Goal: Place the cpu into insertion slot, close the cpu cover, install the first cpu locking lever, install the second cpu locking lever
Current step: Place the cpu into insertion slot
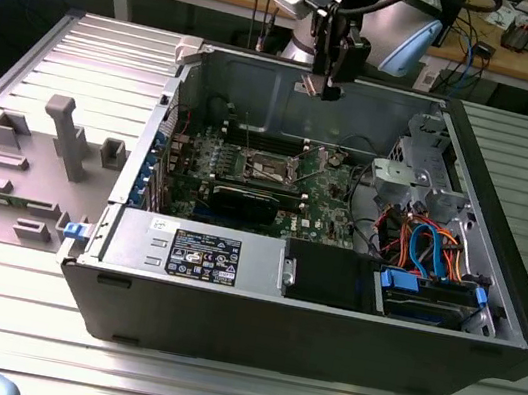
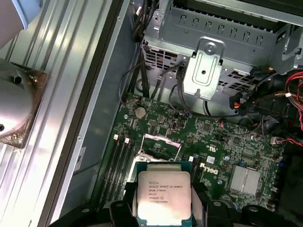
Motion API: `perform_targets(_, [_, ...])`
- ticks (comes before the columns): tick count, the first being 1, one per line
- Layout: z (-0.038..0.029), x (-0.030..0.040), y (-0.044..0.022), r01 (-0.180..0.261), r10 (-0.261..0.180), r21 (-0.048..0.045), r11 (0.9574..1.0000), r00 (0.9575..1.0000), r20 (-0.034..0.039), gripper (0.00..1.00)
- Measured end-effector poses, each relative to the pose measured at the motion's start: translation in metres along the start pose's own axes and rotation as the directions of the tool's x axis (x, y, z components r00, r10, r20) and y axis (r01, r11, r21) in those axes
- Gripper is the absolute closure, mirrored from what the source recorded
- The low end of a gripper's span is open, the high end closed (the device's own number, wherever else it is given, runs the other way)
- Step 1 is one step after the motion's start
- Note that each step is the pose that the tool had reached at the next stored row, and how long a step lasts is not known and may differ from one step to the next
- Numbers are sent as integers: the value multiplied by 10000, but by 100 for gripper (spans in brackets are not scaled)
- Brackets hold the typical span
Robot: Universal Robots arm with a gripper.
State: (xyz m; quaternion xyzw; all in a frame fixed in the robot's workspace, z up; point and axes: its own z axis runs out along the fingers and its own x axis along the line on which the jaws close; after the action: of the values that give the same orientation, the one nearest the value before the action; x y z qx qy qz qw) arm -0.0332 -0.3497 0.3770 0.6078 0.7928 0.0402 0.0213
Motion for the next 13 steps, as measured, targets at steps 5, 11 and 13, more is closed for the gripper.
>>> perform_targets(5, [2, 0, 0, -804, 804, -15, 9968, 9967, 72, 46])
perform_targets(11, [3, 0, 0, -1164, 1164, -24, 9932, 9931, 104, 46])
perform_targets(13, [3, 0, 0, -1164, 1164, -24, 9932, 9931, 104, 46])
